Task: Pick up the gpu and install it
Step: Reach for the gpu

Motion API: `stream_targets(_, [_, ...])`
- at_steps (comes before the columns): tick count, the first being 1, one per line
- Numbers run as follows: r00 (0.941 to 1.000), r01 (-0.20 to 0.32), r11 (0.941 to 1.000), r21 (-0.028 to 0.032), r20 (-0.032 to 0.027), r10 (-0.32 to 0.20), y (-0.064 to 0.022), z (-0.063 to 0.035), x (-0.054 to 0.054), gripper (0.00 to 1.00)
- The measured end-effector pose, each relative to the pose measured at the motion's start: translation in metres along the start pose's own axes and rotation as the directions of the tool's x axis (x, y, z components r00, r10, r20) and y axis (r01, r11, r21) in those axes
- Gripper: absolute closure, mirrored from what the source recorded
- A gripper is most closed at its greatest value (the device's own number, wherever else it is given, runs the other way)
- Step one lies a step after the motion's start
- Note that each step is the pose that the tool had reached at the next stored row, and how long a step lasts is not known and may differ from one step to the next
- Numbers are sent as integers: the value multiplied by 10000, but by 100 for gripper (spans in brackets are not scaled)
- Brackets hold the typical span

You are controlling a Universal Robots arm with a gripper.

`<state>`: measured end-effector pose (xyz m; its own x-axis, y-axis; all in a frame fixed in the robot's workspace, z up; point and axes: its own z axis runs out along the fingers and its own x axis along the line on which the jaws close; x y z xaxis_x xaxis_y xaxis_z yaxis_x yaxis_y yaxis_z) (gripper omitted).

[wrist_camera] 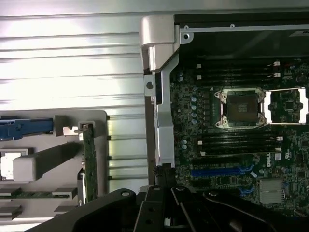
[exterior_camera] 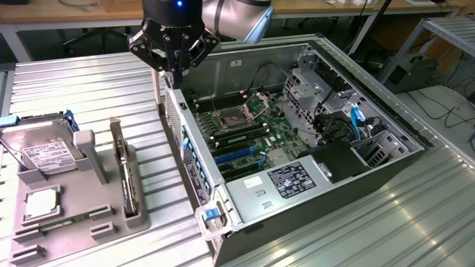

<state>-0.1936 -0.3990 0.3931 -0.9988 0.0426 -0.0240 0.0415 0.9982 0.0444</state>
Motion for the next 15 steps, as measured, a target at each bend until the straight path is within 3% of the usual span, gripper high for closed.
stream_targets(15, [9999, 133, 9999, -3, -6, -133, -10, -6, 246, 89])
